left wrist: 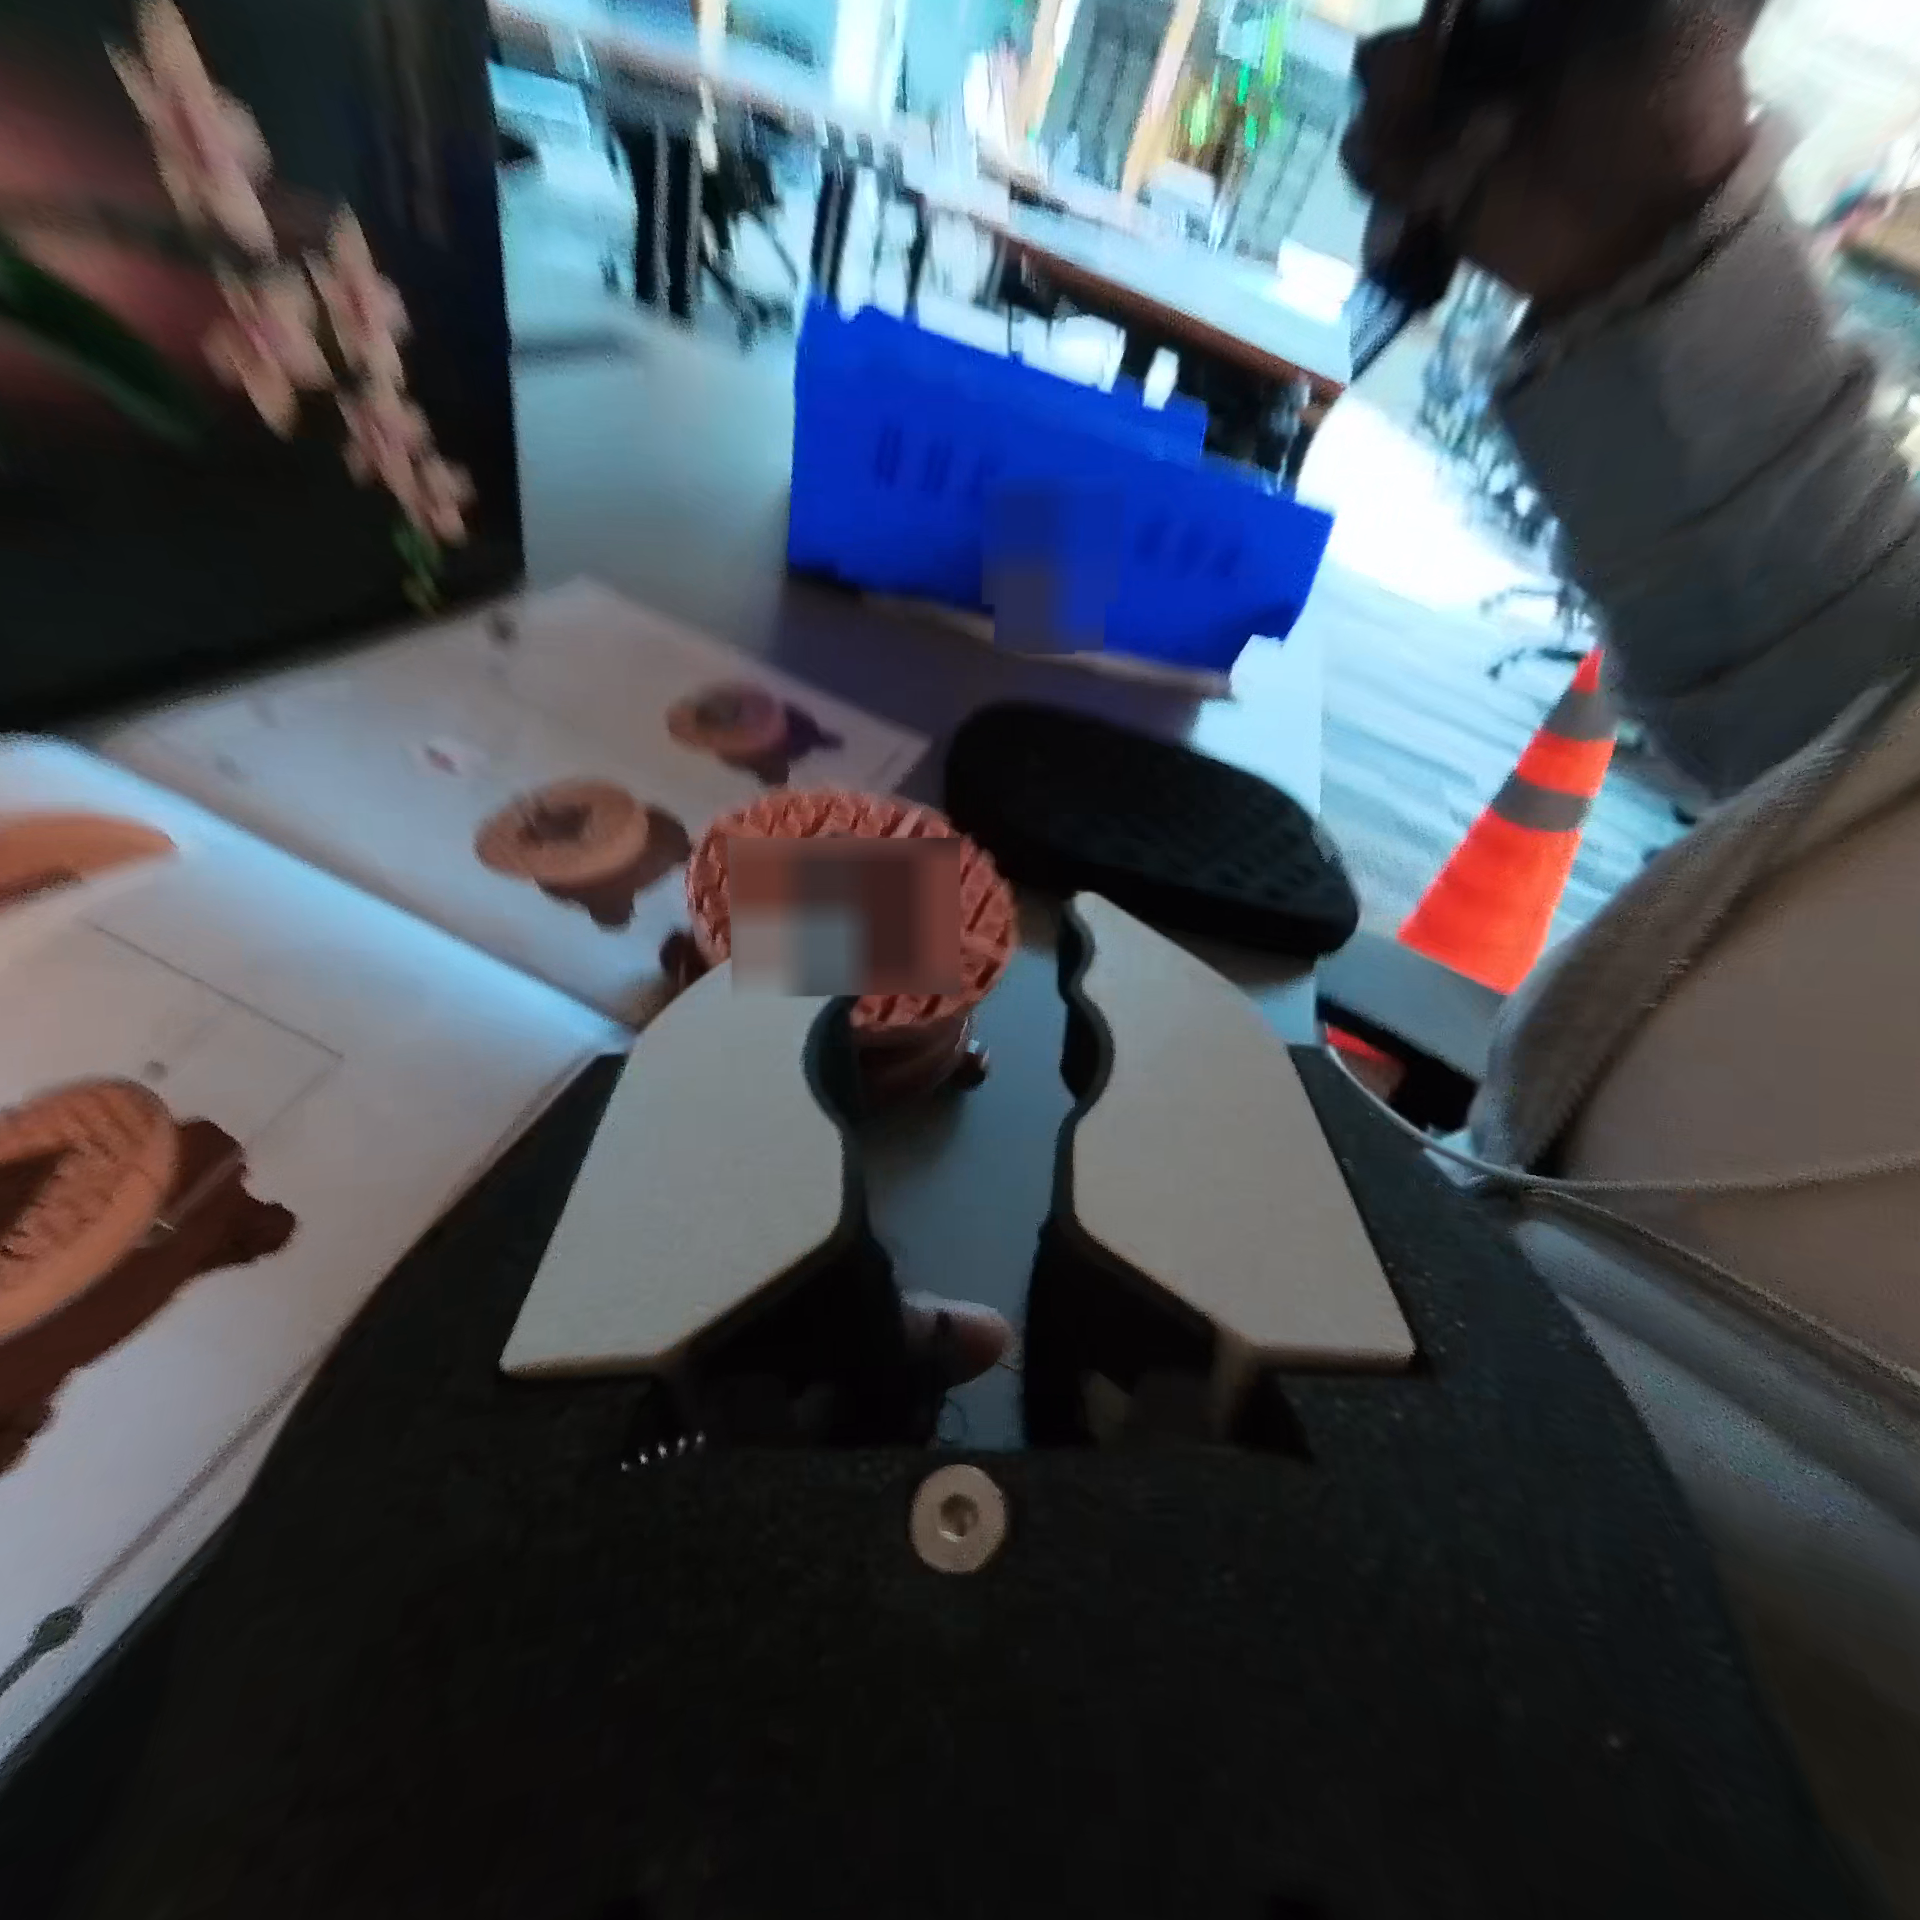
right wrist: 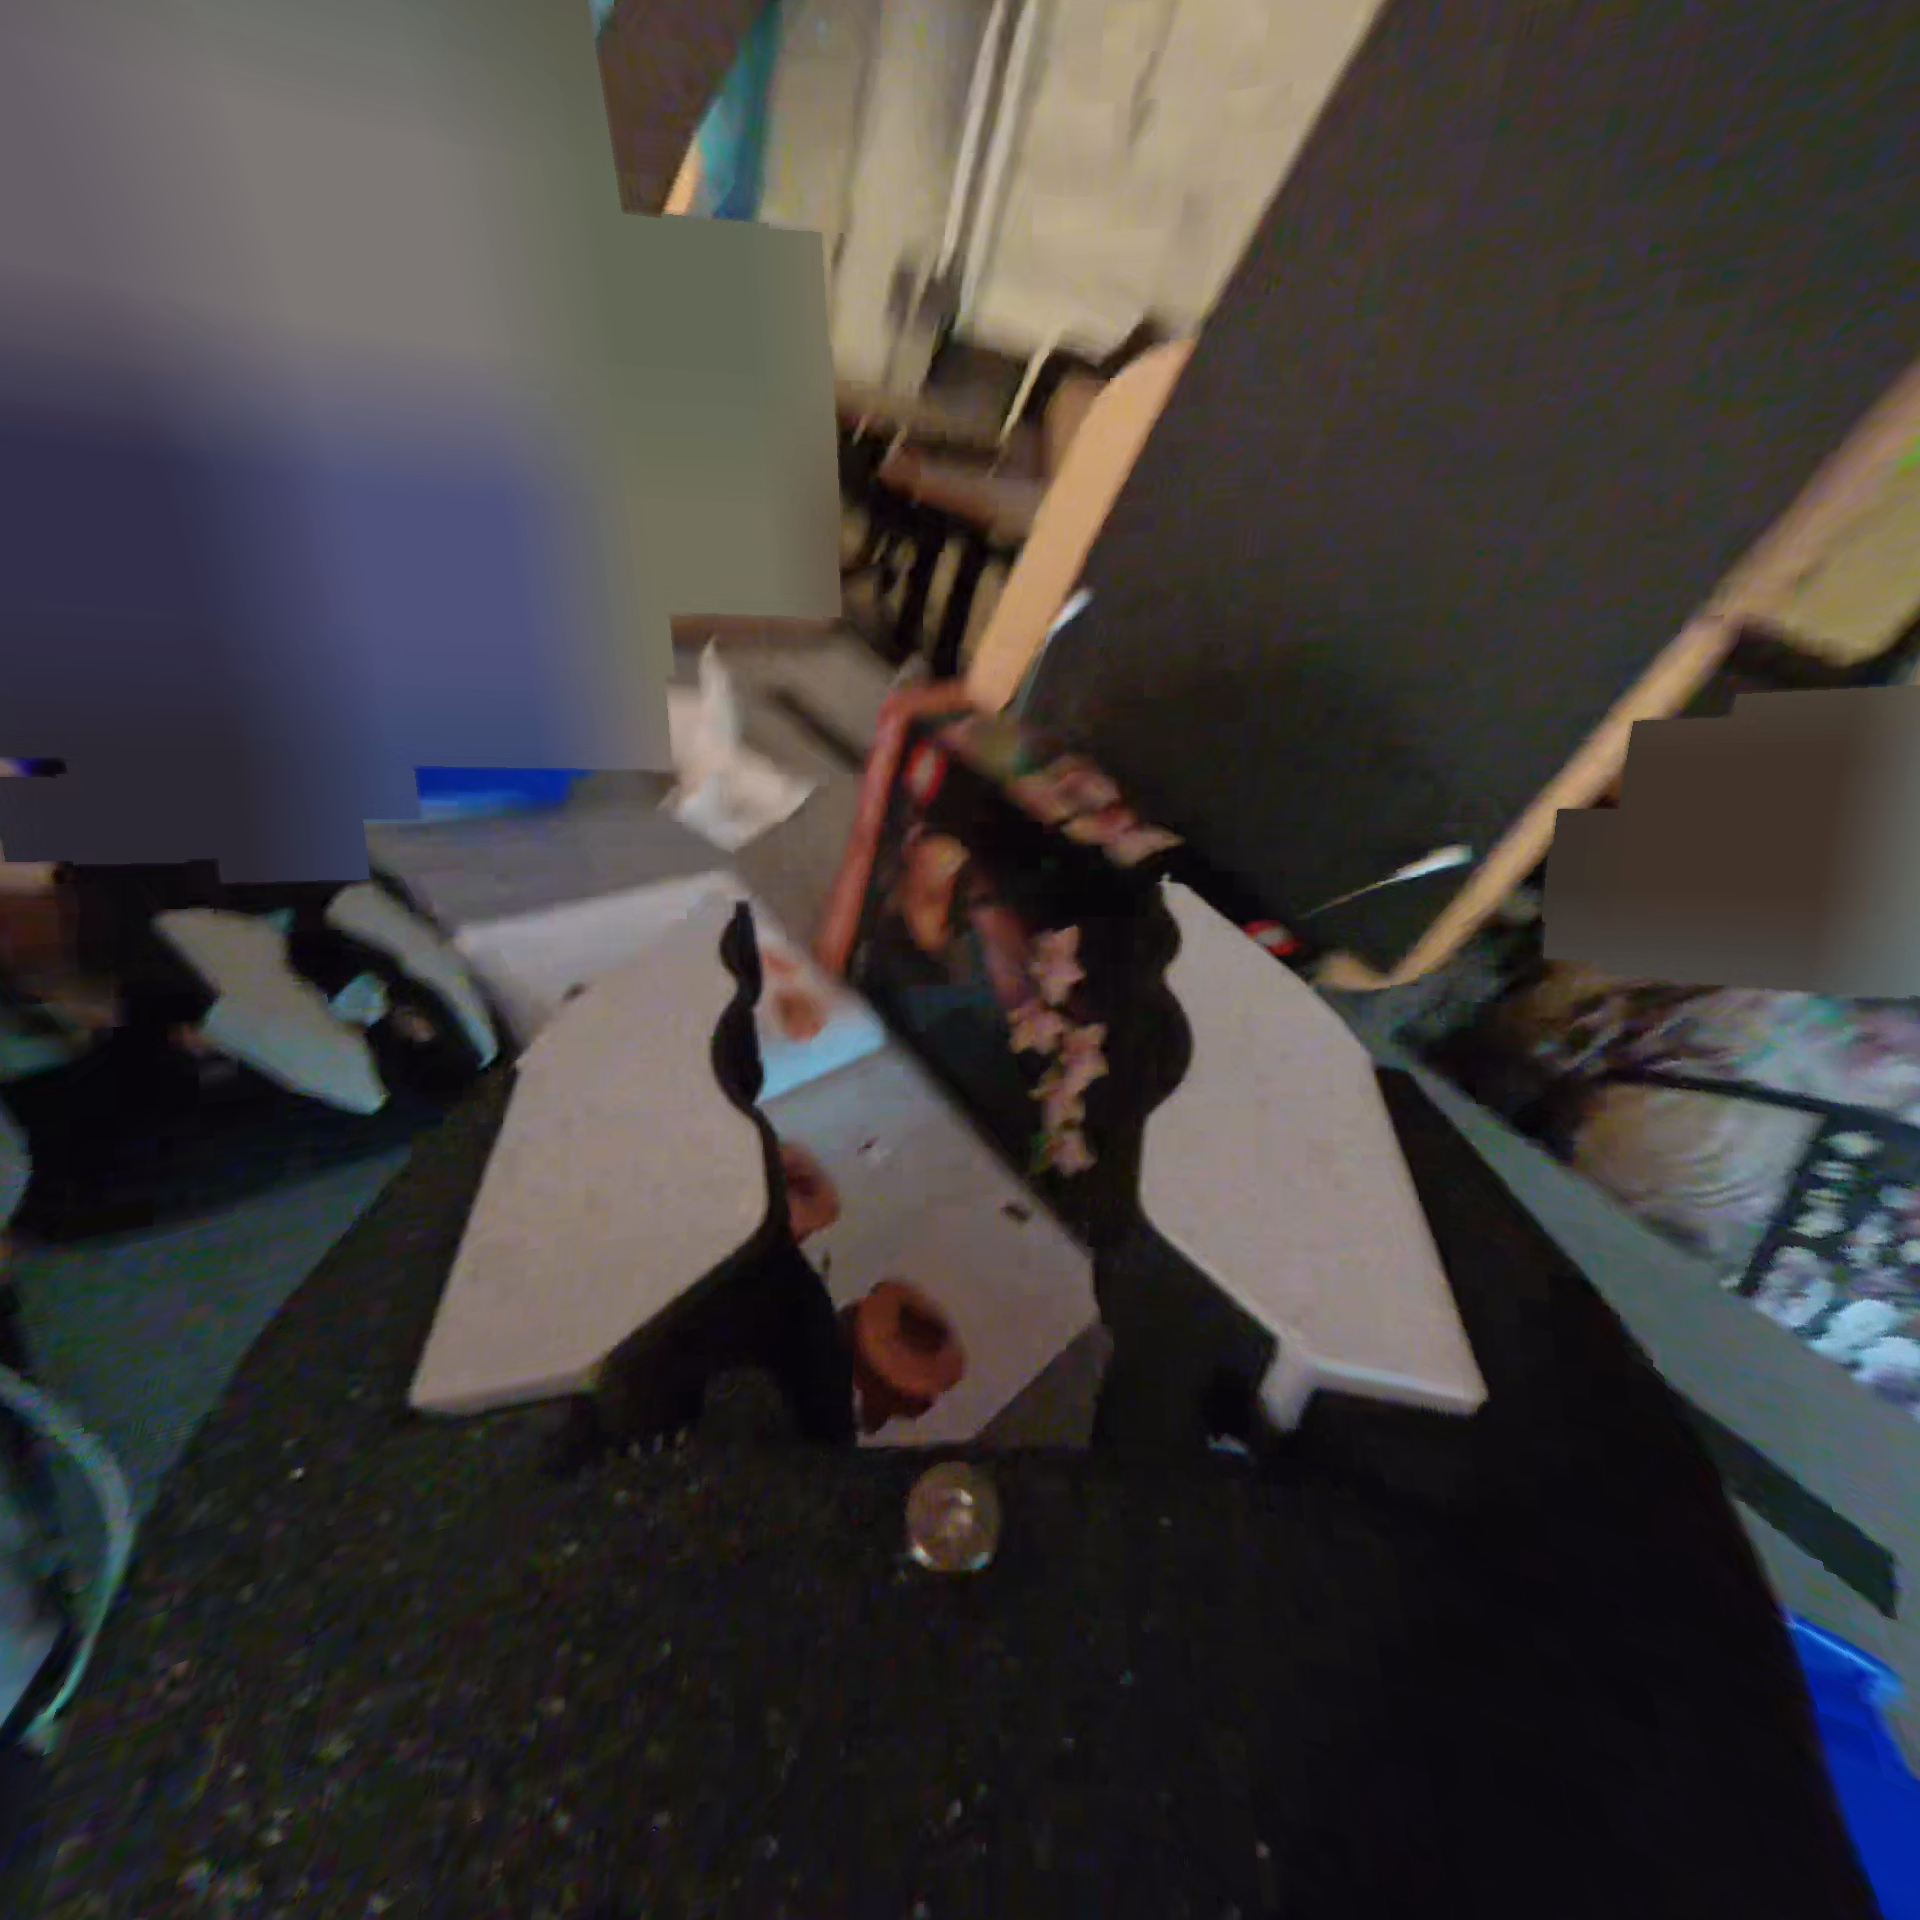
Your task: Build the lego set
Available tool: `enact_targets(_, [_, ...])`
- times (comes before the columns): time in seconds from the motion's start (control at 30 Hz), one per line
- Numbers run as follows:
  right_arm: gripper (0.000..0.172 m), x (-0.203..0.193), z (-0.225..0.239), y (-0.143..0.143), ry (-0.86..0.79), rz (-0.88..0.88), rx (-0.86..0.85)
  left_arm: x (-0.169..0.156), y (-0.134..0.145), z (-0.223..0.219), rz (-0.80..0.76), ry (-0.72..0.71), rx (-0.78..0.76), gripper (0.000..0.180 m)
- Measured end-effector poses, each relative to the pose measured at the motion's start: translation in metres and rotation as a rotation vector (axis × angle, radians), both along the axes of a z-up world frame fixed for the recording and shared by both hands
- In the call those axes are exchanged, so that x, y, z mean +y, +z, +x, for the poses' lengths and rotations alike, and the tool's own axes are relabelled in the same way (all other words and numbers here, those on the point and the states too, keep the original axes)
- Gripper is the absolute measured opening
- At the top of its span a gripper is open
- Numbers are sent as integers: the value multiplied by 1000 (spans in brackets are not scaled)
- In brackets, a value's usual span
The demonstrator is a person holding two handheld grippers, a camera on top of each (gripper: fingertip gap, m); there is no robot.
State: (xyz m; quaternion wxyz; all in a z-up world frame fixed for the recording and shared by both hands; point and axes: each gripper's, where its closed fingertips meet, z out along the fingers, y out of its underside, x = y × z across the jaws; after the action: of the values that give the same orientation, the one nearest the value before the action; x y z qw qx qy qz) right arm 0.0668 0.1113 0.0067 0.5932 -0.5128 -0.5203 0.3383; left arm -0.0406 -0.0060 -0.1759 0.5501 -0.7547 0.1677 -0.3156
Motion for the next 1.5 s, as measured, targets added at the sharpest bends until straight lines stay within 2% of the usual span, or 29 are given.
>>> enact_targets(0.07, [79, 17, 44, 16, -88, 0, 123, -5, 14, 0, 44, 28, 2, 41])
enact_targets(0.13, [85, 36, 83, 10, -170, -3, 88, -7, 22, 2, 66, 76, 49, 49])
enact_targets(0.27, [62, 76, 141, -16, -260, 69, -166, -5, 39, 11, 107, 200, 147, 49])
enact_targets(0.43, [54, 126, 180, -62, -183, 13, -595, 1, 57, 37, 132, 269, 145, 46])
enact_targets(0.5, [41, 150, 187, -77, -152, 35, -725, 5, 62, 43, 139, 288, 172, 45])
enact_targets(0.67, [26, 182, 189, -107, -35, -67, -894, 14, 68, 48, 124, 332, 242, 44])
enact_targets(0.77, [17, 187, 216, -140, 16, -106, -1055, 21, 71, 50, 106, 352, 234, 43])
enact_targets(0.83, [16, 187, 238, -165, 18, -159, -1126, 25, 70, 49, 96, 355, 254, 43])
enact_targets(0.93, [16, 173, 245, -196, 34, -326, -1062, 33, 67, 40, 74, 393, 286, 42])
enact_targets(1.07, [9, 134, 229, -234, 89, -435, -973, 46, 64, 38, 38, 401, 283, 41])
enact_targets(1.17, [5, 129, 230, -256, -2, -455, -988, 56, 60, 40, 26, 395, 304, 41])
enact_targets(1.27, [3, 131, 227, -263, -52, -525, -935, 64, 55, 44, 13, 373, 319, 41])
enact_targets(1.5, [7, 134, 226, -270, -111, -569, -959, 70, 48, 47, 2, 355, 347, 41])
